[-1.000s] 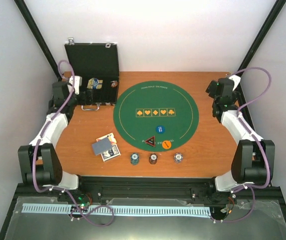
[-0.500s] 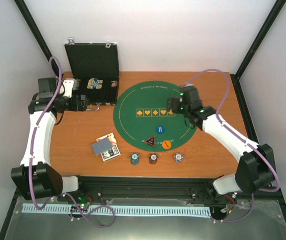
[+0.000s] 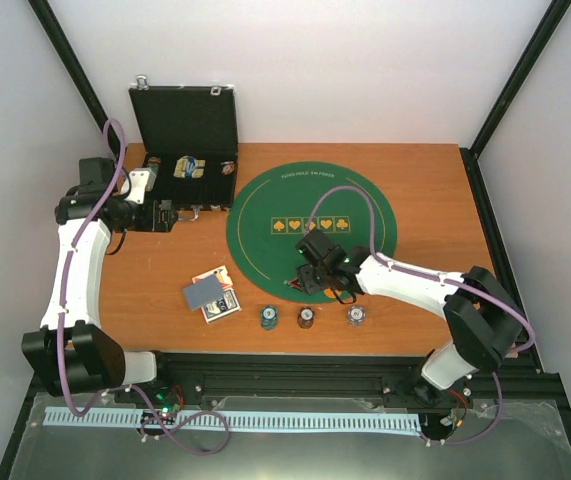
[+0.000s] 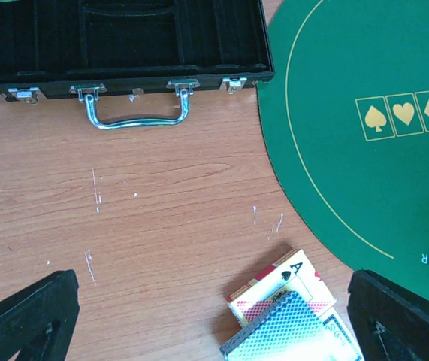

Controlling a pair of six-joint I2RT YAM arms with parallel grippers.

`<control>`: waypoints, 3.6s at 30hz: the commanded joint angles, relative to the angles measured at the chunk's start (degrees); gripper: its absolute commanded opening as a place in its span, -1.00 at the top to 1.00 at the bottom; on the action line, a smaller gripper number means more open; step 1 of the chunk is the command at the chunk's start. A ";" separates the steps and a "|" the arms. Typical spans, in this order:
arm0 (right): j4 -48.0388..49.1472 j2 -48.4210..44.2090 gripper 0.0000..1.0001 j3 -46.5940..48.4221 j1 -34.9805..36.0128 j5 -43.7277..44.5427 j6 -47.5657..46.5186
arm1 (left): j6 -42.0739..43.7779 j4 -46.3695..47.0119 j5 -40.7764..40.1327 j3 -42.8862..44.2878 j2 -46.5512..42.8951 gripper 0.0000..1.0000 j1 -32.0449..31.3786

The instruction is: Distribute texas hold em gaming equipment

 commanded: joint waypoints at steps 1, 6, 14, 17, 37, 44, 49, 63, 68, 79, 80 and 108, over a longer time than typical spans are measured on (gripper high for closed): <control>-0.29 1.42 -0.25 -1.42 1.23 -0.99 0.99 | 1.25 -2.56 0.06 2.67 -0.66 -1.00 0.33; -0.01 4.24 -0.26 -1.35 2.33 -2.28 0.53 | 1.35 -2.22 0.31 2.78 -1.78 -1.00 0.35; 0.51 9.62 -0.16 0.53 2.47 -1.47 -0.69 | 1.52 -2.75 1.15 3.48 -1.93 -1.00 0.31; 0.73 11.13 -0.06 1.59 2.47 -1.41 -1.00 | 1.30 -2.93 1.48 3.86 -1.88 -1.00 0.38; 1.05 24.92 0.25 14.66 1.83 1.01 -7.82 | 1.09 -3.03 2.85 4.24 -2.12 -1.00 0.37; -1.01 34.36 0.25 27.34 -0.29 -0.46 -11.65 | 1.75 -3.33 1.95 3.68 -2.23 -1.00 0.38; -3.87 40.59 0.21 37.80 -0.96 -2.07 -12.77 | 2.23 -3.86 2.42 4.13 -2.01 -1.00 0.39; -9.85 40.15 -0.03 48.00 -2.89 -5.96 -13.48 | 0.15 -2.80 5.00 3.61 -0.76 -1.00 0.38; -8.64 26.16 -0.14 33.06 -5.59 -3.73 -9.97 | -0.77 -2.12 5.95 3.38 -0.13 -1.00 0.36; -6.21 10.87 -0.29 7.84 -7.72 -0.08 -5.68 | -1.39 -1.04 8.03 2.13 0.01 -1.00 0.32; -5.70 11.06 -0.29 7.08 -7.99 -0.70 -5.60 | -1.25 -1.12 8.19 2.19 0.05 -1.00 0.35; -1.35 29.84 0.56 21.80 -18.72 -3.72 -9.73 | 4.18 -3.46 9.73 1.50 -0.76 -1.00 0.38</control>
